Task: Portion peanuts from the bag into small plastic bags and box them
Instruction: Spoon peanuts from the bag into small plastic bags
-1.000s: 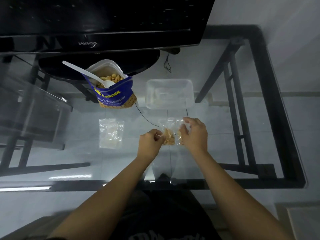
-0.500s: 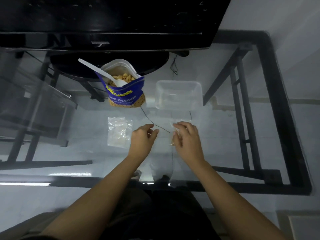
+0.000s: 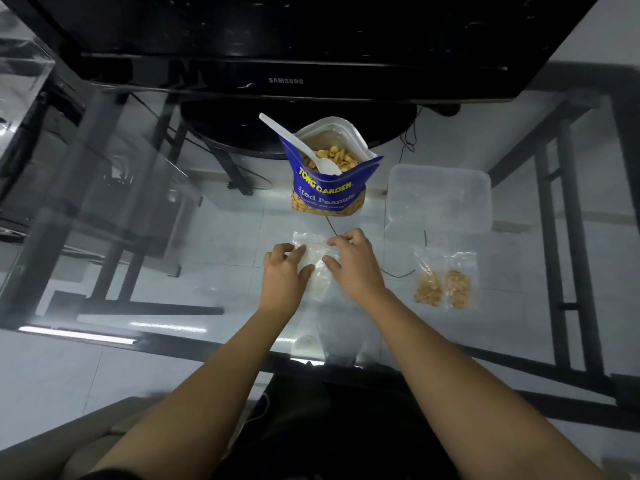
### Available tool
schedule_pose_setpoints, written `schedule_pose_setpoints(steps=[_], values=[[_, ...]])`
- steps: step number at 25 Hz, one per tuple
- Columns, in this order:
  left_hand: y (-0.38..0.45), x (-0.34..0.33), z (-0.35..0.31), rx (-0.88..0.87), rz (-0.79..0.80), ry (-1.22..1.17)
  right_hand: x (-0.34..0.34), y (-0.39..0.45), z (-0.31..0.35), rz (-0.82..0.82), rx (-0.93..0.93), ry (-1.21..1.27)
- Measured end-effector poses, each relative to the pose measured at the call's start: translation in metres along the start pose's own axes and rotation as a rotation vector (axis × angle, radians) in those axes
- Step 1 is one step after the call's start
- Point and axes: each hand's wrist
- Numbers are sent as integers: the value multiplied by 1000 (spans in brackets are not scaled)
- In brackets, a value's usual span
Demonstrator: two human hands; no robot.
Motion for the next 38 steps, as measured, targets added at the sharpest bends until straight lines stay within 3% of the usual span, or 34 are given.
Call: schedule_pose_setpoints(steps=[12, 16, 19, 22, 24, 29, 32, 38], values=[[1, -1, 15, -43, -8, -38, 43, -14, 6, -312, -84, 427], [0, 6, 14, -52, -28, -78, 65, -25, 15, -239, -86, 580], [1, 34, 4, -49, -101, -266, 73, -35, 31, -184, -69, 616], [7, 87, -10, -122, 131, -647, 81, -44, 51, -175, -12, 663], [11, 116, -17, -197, 289, -777, 86, -46, 64, -175, 26, 699], [9, 146, -26, -90, 291, -998, 95, -56, 75, -78, 29, 759], [7, 159, -29, -20, 412, -1100, 104, -63, 78, -63, 38, 775], [6, 183, -37, -42, 551, -1097, 129, -69, 94, -40, 113, 681]])
Point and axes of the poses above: each hand's wrist, its own y-axis towards the middle knuckle, its own x-axis out of the back of the hand, z = x × y, and after that the axes turned 13 degrees about y, right-handed
